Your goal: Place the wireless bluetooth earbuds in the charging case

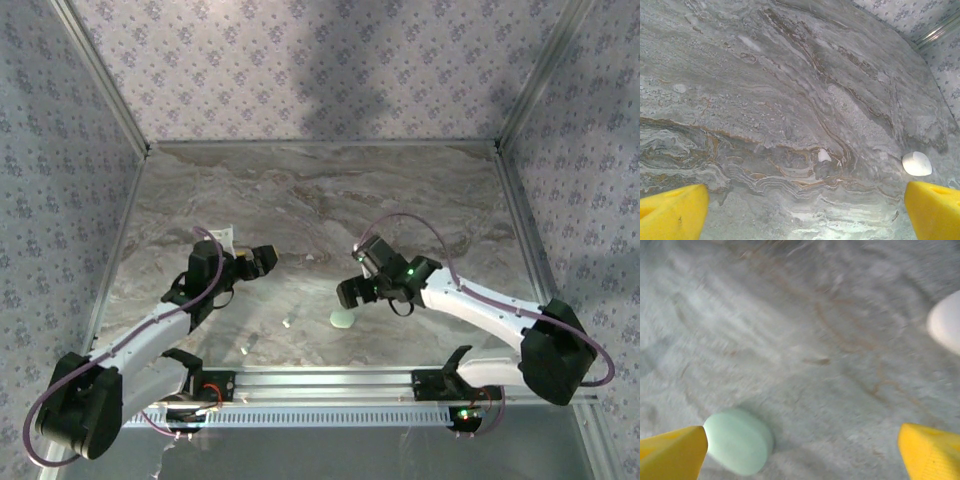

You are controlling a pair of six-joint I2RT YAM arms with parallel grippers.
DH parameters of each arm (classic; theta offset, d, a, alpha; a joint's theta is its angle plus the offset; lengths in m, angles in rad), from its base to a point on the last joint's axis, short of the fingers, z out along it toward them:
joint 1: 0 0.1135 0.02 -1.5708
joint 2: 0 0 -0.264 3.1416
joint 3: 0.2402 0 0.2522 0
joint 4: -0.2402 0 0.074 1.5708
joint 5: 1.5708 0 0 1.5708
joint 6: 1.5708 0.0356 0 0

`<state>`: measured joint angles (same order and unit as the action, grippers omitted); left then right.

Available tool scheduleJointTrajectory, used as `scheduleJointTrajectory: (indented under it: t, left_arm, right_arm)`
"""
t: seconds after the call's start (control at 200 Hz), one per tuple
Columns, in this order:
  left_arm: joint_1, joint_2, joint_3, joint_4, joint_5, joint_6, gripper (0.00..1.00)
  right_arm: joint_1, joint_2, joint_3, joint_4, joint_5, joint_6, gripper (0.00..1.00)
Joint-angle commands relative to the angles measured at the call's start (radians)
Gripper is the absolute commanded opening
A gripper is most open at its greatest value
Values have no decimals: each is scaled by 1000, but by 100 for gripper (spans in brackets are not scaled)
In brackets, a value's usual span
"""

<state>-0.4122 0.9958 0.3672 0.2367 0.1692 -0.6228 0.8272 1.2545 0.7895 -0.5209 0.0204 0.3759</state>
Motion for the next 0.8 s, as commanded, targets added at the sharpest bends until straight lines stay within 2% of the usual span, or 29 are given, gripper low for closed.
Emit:
scheduleJointTrajectory:
  t: [0.0,0.27,0.565,0.8]
  left_arm:
    - [6,7,-4,36,16,-9,100]
    - [4,20,-4,42,18,-9,100]
    - [4,19,-4,42,18,-9,100]
    - [4,17,-4,41,20,-9,100]
  right_arm:
    - [58,-5,-20,-50,-50,-46,99]
    - [139,53,-9,-72,-60,-80,100]
    - [193,185,48,-76,-33,-104,99]
    - [197,289,101,-106,43,-95,90]
